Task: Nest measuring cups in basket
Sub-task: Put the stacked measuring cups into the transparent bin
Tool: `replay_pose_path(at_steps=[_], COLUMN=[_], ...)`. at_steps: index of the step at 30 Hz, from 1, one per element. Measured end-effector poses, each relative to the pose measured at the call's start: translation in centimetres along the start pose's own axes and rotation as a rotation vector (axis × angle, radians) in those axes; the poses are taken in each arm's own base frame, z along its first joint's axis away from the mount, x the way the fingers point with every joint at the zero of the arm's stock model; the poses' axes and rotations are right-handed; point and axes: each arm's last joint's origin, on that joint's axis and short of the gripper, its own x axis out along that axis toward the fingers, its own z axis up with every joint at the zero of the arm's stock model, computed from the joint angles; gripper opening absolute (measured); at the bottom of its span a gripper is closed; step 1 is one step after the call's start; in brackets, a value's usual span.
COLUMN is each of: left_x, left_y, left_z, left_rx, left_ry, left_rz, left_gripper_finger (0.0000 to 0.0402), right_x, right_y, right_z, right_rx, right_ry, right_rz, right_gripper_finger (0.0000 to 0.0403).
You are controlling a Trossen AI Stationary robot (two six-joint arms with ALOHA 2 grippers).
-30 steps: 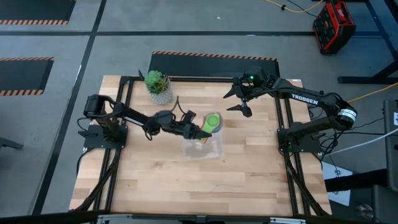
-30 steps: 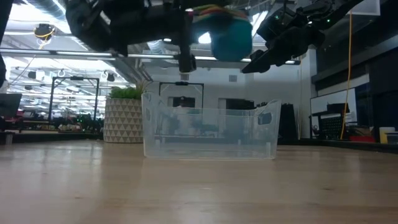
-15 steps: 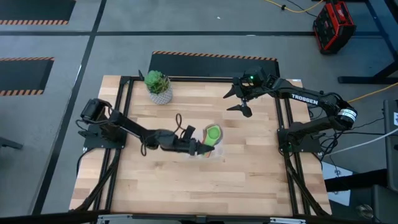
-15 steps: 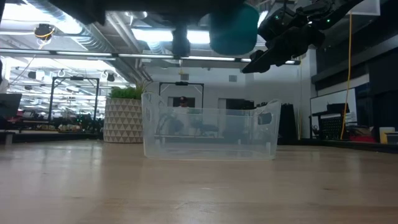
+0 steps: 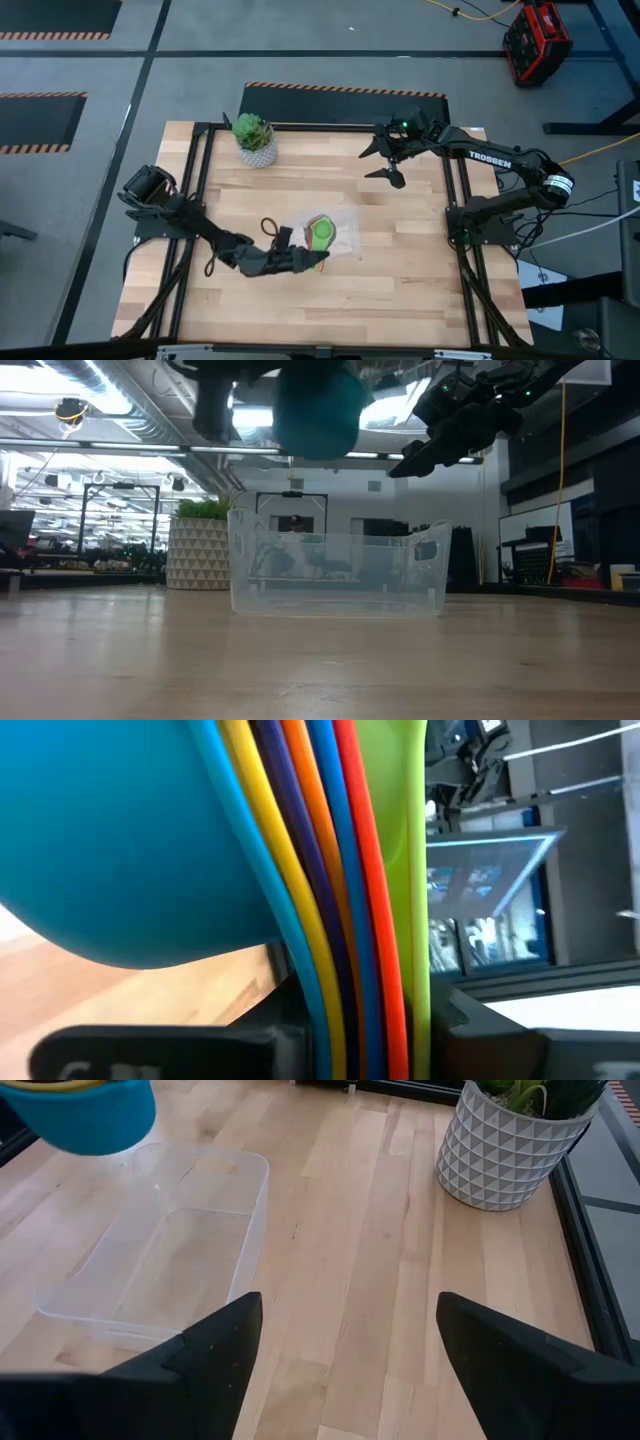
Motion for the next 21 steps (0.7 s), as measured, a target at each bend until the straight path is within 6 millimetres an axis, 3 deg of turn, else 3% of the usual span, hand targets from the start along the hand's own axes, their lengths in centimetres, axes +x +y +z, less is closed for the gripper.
replay_pose_path(at_steps=[13, 21], left_x=[-0.7, 0.0], left_y=[0.9, 4.1], left_z=[-0.8, -2.1], left_rx=[0.065, 0.014], left_ry=[-0.009, 0.007], left_rz=[0.087, 0.14], left_gripper_finger=[0.0075, 0.0075], right_x=[0.0, 0.0], right_y=[0.0, 0.0], right_z=[0.0, 0.0], right_rx=[0.0, 0.0], right_ry=[0.0, 0.001], right_rz=[0.0, 0.001], right_gripper_finger=[0.0305, 0.0305])
